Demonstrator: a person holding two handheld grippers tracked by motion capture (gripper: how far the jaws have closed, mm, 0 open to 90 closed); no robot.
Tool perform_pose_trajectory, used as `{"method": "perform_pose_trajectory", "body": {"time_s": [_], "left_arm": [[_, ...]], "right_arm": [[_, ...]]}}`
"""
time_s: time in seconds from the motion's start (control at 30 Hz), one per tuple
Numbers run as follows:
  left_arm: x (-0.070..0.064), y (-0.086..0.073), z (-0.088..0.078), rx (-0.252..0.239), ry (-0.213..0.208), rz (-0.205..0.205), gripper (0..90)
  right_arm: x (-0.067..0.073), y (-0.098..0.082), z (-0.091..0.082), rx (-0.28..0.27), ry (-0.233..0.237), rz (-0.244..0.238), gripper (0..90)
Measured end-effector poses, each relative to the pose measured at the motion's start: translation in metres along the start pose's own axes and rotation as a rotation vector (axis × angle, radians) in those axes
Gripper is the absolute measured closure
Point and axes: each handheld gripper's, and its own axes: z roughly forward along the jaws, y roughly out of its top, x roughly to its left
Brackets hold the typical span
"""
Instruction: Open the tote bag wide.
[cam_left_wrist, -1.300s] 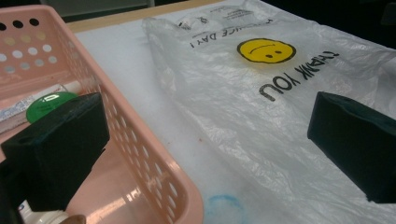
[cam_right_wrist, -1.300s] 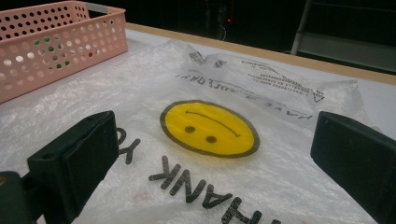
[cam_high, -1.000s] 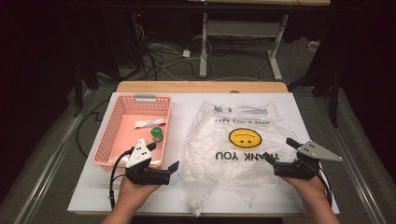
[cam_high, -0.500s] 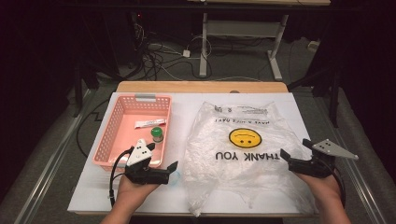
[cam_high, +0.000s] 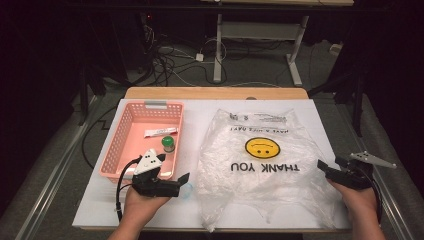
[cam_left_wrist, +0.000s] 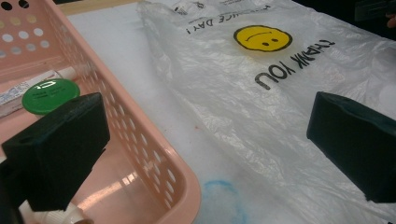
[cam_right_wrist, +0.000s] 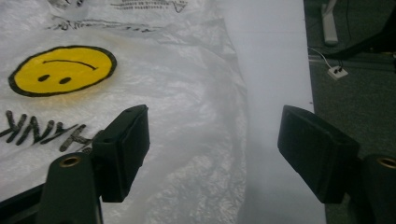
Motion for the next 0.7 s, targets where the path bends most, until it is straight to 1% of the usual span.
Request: {"method": "perform_pose_trajectory", "body": {"time_s": [0.03,0.1,0.17,0.2,0.27,0.33,0.4,0.43,0.47,0.57,0.6,0.63,0.7], "left_arm": [[0.001,0.000,0.000,-0.002,-0.001,-0.004,0.0],[0.003,-0.001,0.000,-0.008,0.012,-0.010,0.0],[0.004,-0.001,0.000,-0.016,0.024,-0.004,0.0],[0.005,-0.001,0.000,-0.017,0.026,-0.002,0.0],[0.006,-0.001,0.000,-0.018,0.025,-0.003,0.0],[0.006,-0.002,0.001,-0.014,0.025,0.000,0.0],[0.006,-0.003,0.001,-0.010,0.029,0.005,0.0],[0.006,-0.003,0.001,-0.010,0.029,0.006,0.0],[0.006,-0.003,0.001,-0.010,0.034,0.004,0.0],[0.008,-0.003,0.000,-0.025,0.039,0.006,0.0],[0.008,-0.004,0.000,-0.032,0.040,0.007,0.0],[0.009,-0.004,0.000,-0.032,0.037,0.007,0.0],[0.010,-0.004,0.000,-0.032,0.035,-0.008,0.0]], "right_arm": [[-0.002,-0.001,0.002,0.017,-0.002,0.011,29.4],[-0.004,-0.002,0.003,0.023,-0.003,0.006,30.0],[-0.005,-0.003,0.005,0.039,-0.001,0.012,33.6],[-0.005,-0.004,0.006,0.051,0.001,0.008,34.9],[-0.006,-0.005,0.008,0.072,-0.003,0.017,37.4],[-0.008,-0.006,0.010,0.085,0.010,0.024,40.0],[-0.008,-0.006,0.010,0.089,0.012,0.024,43.7],[-0.007,-0.007,0.011,0.101,0.014,0.017,46.5],[-0.007,-0.007,0.011,0.101,0.014,0.017,46.5],[-0.008,-0.007,0.012,0.113,0.015,0.016,51.1],[-0.007,-0.007,0.012,0.119,0.019,0.025,52.8],[-0.008,-0.007,0.012,0.120,0.022,0.021,53.9],[-0.007,-0.006,0.013,0.129,0.023,0.014,57.0]]}}
